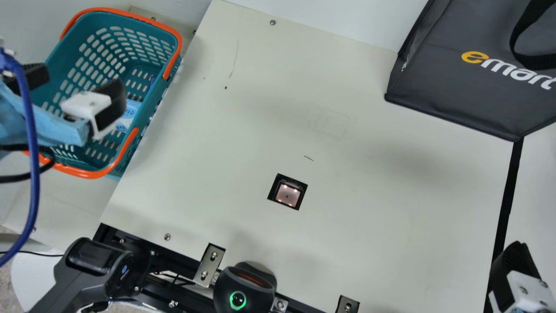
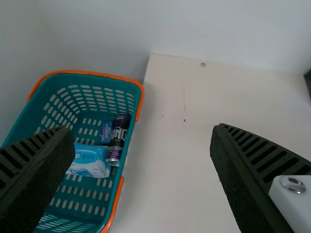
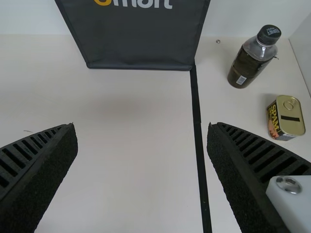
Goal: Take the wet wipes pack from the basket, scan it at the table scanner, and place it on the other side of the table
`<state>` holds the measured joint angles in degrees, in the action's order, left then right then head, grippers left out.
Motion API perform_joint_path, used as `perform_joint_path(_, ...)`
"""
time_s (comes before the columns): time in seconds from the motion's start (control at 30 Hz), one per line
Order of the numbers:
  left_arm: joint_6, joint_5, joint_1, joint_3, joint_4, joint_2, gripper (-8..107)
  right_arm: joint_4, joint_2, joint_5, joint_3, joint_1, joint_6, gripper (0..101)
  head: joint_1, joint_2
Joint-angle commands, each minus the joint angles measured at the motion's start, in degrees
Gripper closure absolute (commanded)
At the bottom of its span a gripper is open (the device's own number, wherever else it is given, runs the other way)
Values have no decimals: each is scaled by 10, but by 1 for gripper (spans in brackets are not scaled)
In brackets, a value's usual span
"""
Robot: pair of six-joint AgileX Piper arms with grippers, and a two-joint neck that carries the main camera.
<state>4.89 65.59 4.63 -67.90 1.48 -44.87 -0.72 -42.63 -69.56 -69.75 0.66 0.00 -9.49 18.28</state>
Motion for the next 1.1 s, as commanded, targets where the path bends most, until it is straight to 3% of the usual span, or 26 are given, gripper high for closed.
perform_joint_path(0.0,22,-12,29,3,8,-3,9,0,0,0,0,0,0,6,16,1)
perform_joint_path(0.2,56,-36,88,10,30,-18,9,0,0,0,0,0,0,6,16,1)
perform_joint_path(0.4,25,-48,131,6,20,-55,9,0,0,0,0,0,0,6,16,1)
perform_joint_path(1.07,-336,-81,330,-73,-186,-293,9,0,0,0,0,0,0,6,16,1)
